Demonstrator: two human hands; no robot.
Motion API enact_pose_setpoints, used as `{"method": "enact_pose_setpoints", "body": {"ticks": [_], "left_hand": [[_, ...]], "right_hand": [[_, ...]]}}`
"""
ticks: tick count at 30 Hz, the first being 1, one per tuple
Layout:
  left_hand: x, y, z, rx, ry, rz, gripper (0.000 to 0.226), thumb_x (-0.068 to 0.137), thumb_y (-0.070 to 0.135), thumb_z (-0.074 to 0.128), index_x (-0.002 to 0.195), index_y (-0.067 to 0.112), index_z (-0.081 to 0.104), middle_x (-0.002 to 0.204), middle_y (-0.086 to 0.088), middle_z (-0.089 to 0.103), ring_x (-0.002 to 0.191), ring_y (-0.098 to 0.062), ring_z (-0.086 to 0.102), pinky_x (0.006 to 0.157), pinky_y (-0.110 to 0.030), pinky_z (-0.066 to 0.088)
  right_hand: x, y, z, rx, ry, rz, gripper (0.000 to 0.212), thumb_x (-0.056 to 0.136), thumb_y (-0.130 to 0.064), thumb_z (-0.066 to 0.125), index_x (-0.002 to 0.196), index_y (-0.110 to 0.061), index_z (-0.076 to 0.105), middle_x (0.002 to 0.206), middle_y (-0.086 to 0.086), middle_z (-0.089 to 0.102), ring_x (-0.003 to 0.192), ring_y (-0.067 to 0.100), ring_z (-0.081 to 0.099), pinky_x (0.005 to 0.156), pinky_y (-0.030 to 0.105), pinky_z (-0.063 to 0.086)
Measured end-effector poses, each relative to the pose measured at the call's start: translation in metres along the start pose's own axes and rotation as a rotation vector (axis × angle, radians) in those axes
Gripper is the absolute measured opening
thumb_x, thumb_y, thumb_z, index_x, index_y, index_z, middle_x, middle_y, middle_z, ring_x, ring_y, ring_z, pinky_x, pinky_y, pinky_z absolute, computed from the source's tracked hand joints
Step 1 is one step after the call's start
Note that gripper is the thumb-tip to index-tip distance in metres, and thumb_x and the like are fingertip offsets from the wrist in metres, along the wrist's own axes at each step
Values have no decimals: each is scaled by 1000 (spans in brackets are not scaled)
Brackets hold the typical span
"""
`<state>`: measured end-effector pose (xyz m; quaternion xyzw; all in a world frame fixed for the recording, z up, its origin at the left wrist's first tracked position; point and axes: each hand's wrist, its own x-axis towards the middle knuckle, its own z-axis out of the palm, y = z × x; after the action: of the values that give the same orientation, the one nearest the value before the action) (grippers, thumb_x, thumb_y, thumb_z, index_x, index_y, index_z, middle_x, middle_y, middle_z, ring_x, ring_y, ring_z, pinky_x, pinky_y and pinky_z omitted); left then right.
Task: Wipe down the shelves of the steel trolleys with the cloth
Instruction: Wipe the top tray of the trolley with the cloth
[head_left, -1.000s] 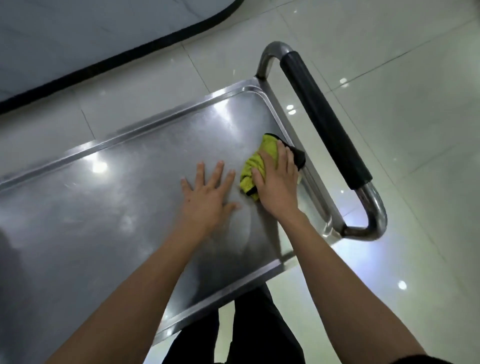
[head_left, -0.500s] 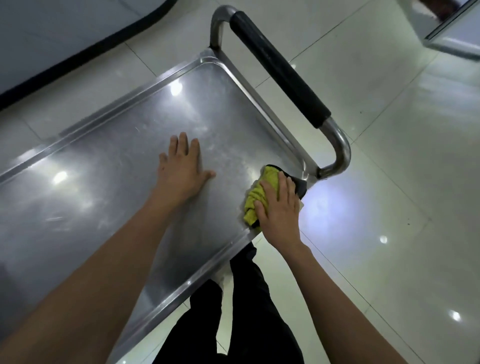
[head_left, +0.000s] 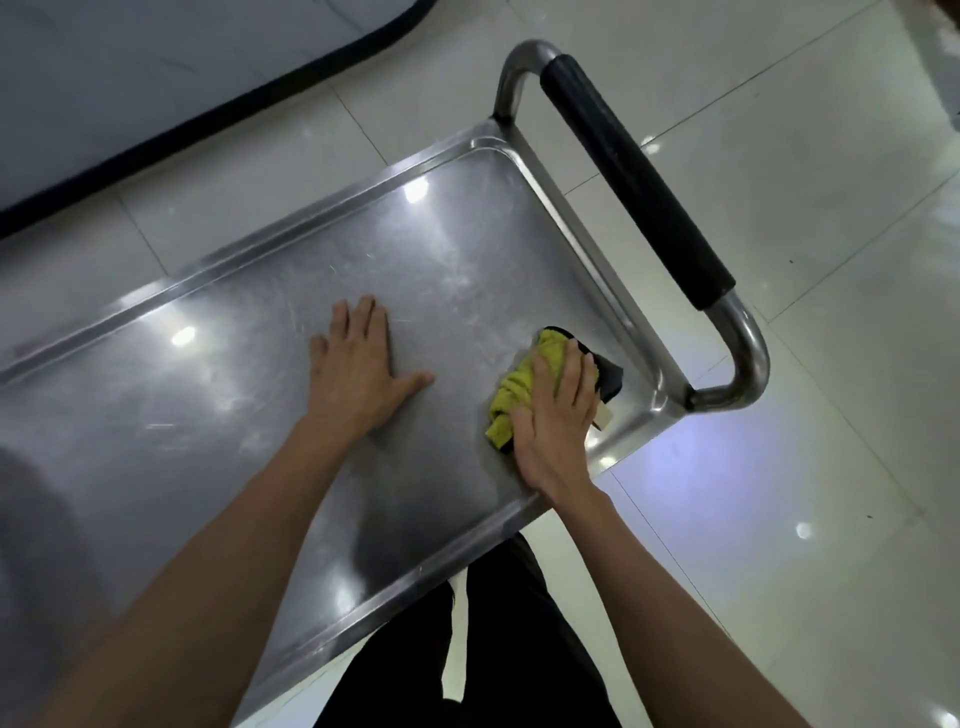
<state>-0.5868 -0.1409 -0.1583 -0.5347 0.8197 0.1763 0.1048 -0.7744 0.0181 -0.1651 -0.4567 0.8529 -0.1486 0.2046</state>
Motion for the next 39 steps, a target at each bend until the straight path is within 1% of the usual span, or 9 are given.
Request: {"method": "enact_pose_setpoints", "body": {"ticks": [3, 6, 8, 12, 15, 22, 27, 32, 39], "left_hand": [[0, -11, -7, -34, -24, 1, 103, 79, 77, 57, 159, 24, 17, 168, -3, 2, 154, -29, 6, 121, -55, 24], [-3, -16, -12, -120, -24, -67, 99, 74, 76, 66, 154, 38, 23, 164, -3, 0, 149, -32, 18, 110, -54, 41], [-3, -15, -11, -126, -19, -86, 99, 73, 74, 68, 154, 37, 25, 163, -6, 1, 148, -33, 20, 109, -53, 43], [-1, -14, -5, -116, -12, -63, 99, 76, 72, 67, 157, 34, 25, 167, -10, -2, 154, -33, 4, 120, -53, 26], [-4, -17, 1, -75, -5, -90, 96, 76, 80, 56, 157, 43, 19, 168, -5, -4, 153, -32, -16, 122, -59, 7], [-3, -22, 8, -36, -2, -119, 98, 77, 88, 36, 158, 42, 6, 168, -1, -11, 151, -32, -22, 119, -66, 4], [-6, -30, 3, -11, -59, -79, 104, 77, 87, 39, 159, 36, 0, 166, -1, -19, 151, -31, -23, 121, -62, 4], [-4, -36, -6, -35, -127, -37, 107, 78, 74, 58, 160, 35, -1, 166, -1, -19, 151, -31, -23, 120, -62, 3], [-15, -35, -4, -58, -90, -27, 103, 84, 70, 59, 160, 34, -1, 167, 0, -19, 151, -32, -21, 121, -61, 0]], "right_hand": [[34, -19, -2, 51, -37, -76, 62, 94, -21, 47, 153, -20, 25, 165, 3, -2, 152, 24, -9, 121, 55, 5], [75, -36, -2, 11, -65, -205, 52, 100, -27, 47, 150, -23, 34, 166, 3, 5, 152, 24, -2, 121, 52, 11], [104, -52, 4, -47, -79, -270, 49, 101, -33, 46, 149, -24, 37, 165, 5, 7, 152, 27, 1, 120, 52, 14], [156, -100, 30, -86, -52, -300, 52, 98, -37, 46, 147, -23, 38, 165, 8, 8, 151, 30, 3, 117, 54, 15], [199, -142, 49, -98, -48, -319, 54, 97, -39, 47, 148, -22, 37, 164, 8, 10, 151, 32, 5, 116, 56, 17], [253, -201, 64, -107, -58, -319, 48, 99, -39, 44, 146, -29, 38, 164, 9, 9, 151, 33, 2, 117, 56, 16], [232, -174, 39, -87, -95, -404, 48, 100, -42, 41, 146, -27, 39, 164, 6, 10, 151, 30, 4, 119, 48, 16], [156, -124, 22, -108, -81, -309, 49, 99, -43, 43, 145, -27, 41, 164, 6, 13, 151, 30, 8, 120, 47, 14], [6, -36, 18, -64, -11, -173, 45, 97, -45, 47, 140, -29, 47, 164, 2, 14, 151, 28, 7, 120, 49, 17]]}}
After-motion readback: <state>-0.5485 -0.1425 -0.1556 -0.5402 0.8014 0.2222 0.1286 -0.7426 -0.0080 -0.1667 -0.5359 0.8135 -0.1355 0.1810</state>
